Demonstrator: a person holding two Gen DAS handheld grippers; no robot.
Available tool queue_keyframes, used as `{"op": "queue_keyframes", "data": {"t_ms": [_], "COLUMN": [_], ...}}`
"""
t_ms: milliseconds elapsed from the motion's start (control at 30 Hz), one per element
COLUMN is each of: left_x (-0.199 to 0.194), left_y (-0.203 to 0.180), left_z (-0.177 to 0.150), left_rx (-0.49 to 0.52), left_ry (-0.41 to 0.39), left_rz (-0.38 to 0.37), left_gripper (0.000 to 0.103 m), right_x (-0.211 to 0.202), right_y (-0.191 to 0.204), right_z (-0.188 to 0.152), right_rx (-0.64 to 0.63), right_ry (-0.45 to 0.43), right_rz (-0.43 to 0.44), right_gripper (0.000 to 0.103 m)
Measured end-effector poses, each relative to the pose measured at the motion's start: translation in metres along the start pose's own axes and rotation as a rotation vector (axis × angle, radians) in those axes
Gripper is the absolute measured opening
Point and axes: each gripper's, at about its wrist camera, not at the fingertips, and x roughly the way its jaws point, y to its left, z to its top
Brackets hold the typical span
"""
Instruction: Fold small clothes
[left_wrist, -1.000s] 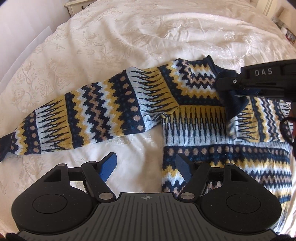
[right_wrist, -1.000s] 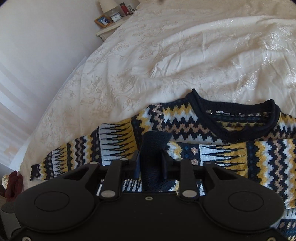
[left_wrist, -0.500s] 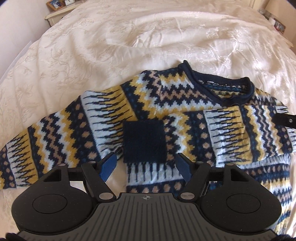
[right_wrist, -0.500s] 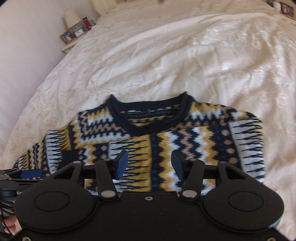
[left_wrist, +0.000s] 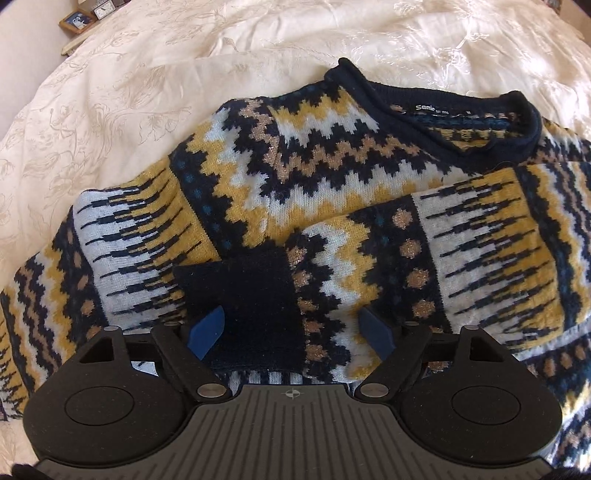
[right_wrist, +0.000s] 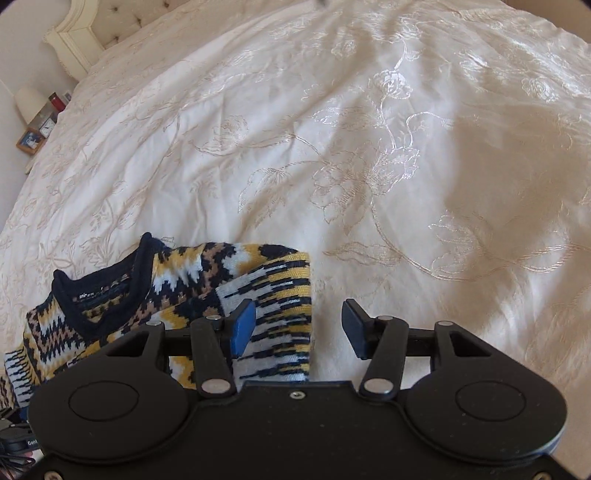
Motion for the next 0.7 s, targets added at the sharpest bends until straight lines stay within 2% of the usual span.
{"op": "queue_keyframes", "data": {"t_ms": [67,133,200,333,400,533,633,700], "left_x": [0.0,0.001,0.002,0.001,0.001,-0.003,-0.008,-0.011], "left_y": [0.001,0.002,0.002,0.002,0.001,0.001,0.001,0.002], "left_z": [0.0,0.001,0.001,0.005,0.007,0.005,0.004,0.004], "left_rx": [0.002,0.004,0.001,-0.002,-0.003,-0.006,-0.005,-0.008], "left_ry": [0.0,-0.003,-0.003,0.005,0.002,-0.012,-0.014,-0.013], "left_rz": [-0.004,-0.004,-0.003,-0.002,-0.002,-0.004,-0.008,-0.009], "left_gripper": [0.082,0.085,0.087,0.087,0.086,0.086,0.086,0.086], "right_x": [0.008,0.015,0.017,-0.01,-0.017,0.015,0.026,0.021], "right_y": [-0.003,-0.004,-0.001,0.031,0.037,0.021,0.022,0.022], "right_z": [0.001,0.001,0.001,0.002,0.004,0.009,0.01,0.012], "right_rx": [0.013,0.025,0.018,-0.164,-0.215,-0.187,-0.227,-0.208], "right_ry": [0.012,0.022,0.029,-0.071,-0.11,-0.023,-0.004,-0.006], "right_rz": [0.015,0.035,0.053,-0.018,-0.069,-0.138,-0.17,-0.164], "right_gripper": [0.059,0.054,0.018,0.015,0.015,0.014,0.015,0.02]}}
